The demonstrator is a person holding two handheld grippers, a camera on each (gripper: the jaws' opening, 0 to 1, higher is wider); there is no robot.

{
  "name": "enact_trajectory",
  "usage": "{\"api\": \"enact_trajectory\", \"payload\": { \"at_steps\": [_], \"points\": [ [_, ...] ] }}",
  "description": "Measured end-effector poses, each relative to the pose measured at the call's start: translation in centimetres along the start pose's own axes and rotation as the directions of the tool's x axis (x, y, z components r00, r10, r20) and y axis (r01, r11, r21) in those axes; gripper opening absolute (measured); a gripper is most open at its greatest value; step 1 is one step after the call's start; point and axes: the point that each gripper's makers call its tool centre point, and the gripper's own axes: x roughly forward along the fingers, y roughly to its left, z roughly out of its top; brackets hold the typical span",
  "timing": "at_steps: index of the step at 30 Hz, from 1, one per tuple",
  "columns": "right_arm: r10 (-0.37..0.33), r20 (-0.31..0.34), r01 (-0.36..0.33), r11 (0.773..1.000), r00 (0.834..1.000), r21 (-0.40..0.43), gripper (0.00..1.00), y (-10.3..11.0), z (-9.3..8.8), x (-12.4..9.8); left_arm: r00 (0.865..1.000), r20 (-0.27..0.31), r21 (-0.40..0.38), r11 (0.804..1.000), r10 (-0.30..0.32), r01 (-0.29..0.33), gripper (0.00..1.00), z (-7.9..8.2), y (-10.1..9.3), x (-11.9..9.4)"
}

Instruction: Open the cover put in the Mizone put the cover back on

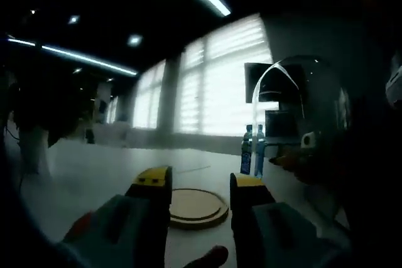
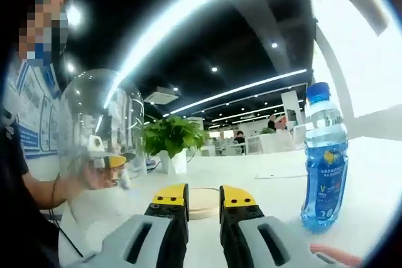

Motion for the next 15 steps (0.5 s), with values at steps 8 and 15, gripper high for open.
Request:
{"api": "enact_trajectory", "payload": {
  "at_steps": [8,15],
  "points": [
    [-0.040,0.080,0.040,0.999,0.996,-0.002,0.11,-1.1,1.7,-0.5,1.000,-0.022,0.015,1.000,0.021,-0.021,0.26,-0.7,0.4,0.0],
    [-0.081,0.136,0.073,0.995,0.987,0.068,0.11,-1.9,2.5,-1.0,0.997,0.019,0.023,0.997,0.069,-0.070,0.25,0.0,1.1,-0.5]
  ]
}}
